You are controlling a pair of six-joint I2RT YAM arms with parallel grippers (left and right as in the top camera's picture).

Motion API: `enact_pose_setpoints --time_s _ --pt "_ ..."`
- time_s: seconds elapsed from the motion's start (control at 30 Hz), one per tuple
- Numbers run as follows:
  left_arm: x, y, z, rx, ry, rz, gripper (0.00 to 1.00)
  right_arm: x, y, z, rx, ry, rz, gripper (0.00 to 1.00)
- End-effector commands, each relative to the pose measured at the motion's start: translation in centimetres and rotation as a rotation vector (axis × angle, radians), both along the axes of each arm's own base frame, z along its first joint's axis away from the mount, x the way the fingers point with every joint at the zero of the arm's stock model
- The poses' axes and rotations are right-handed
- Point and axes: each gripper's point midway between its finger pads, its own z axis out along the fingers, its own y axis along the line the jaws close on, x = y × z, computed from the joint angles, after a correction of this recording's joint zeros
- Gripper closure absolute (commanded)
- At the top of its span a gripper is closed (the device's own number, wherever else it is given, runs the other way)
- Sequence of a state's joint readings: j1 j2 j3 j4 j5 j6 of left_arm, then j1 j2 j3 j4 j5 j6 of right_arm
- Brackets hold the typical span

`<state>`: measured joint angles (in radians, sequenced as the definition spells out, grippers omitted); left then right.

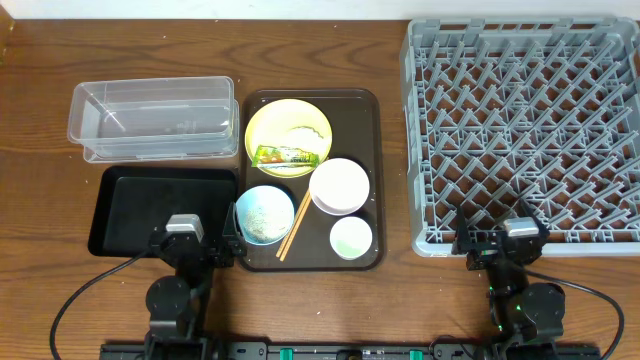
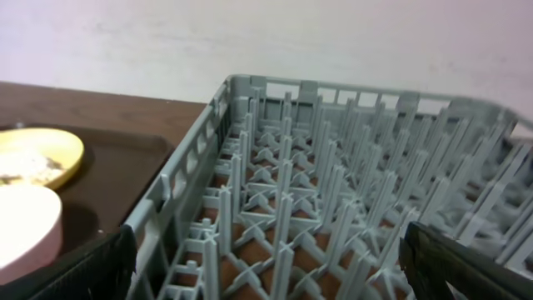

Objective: Sort waste into correct bins and load items into the dishwasher rack

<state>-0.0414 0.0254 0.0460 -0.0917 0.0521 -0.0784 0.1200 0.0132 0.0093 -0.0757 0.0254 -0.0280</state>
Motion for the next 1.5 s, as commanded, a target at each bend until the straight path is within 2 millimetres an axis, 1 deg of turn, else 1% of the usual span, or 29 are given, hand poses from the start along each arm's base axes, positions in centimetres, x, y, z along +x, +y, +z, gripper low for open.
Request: enact_pose_setpoints --time_s 0.0,0.13,0.3,0.4,0.5,0.57,0.63,0.73,0.8,0.93,1.07,1.17,1.27,1.4,1.47 --pt "-0.4 0.2 -2.2 -0.001 0.115 0.014 0.01 -0.2 -0.1 1.0 0.099 0.012 -0.010 0.01" --pt "-0.7 0.2 -2.0 -0.015 0.210 0.016 0.01 -0.7 -0.6 2.1 0.093 0.061 -0.039 0.01" --pt "-0.3 -0.1 -0.7 -0.018 0.346 0.003 0.01 -0.7 -0.9 3.4 0.079 0.155 -0.062 0.01" --pt "0.4 -0.3 0.5 -0.018 0.431 -0.006 0.01 -0.2 -0.9 4.3 0.095 0.226 -0.070 0.01" --pt "1.6 -0.4 2.0 -0.015 0.520 -0.004 0.01 0.6 -0.8 5.5 0.086 0.304 -0.076 0.01" --pt "2.2 -0.6 2.6 -0.017 0.590 -0.013 0.01 1.3 -0.7 6.1 0.077 0.369 -0.079 0.01" --pt "2.5 -0.9 2.8 -0.023 0.684 -0.029 0.01 1.8 -0.6 6.2 0.066 0.441 -0.083 0.01" --pt "2.2 -1.0 2.7 -0.022 0.834 -0.028 0.01 2.9 0.0 6.3 0.060 0.547 -0.059 0.01" --pt "1.6 -0.9 2.1 -0.019 0.932 -0.025 0.01 3.6 0.8 6.2 0.069 0.603 -0.022 0.01" --pt "1.4 -0.9 0.3 -0.017 1.022 -0.023 0.01 4.3 1.7 5.5 0.078 0.687 0.012 0.01" --pt "0.8 -1.3 -1.4 -0.032 1.117 -0.039 0.01 4.4 2.6 5.3 0.098 0.703 0.059 0.01" --pt "1.7 -2.5 -1.5 -0.079 1.102 -0.095 0.01 4.3 2.7 5.5 0.102 0.700 0.068 0.01" --pt "3.0 -3.7 -1.0 -0.122 1.057 -0.145 0.01 4.1 2.6 5.2 0.098 0.715 0.063 0.01" --pt "4.9 -3.8 0.7 -0.124 1.013 -0.148 0.01 3.9 2.6 5.0 0.097 0.724 0.061 0.01" --pt "6.3 -3.8 2.0 -0.122 0.978 -0.150 0.01 3.9 2.6 5.0 0.097 0.724 0.061 0.01"
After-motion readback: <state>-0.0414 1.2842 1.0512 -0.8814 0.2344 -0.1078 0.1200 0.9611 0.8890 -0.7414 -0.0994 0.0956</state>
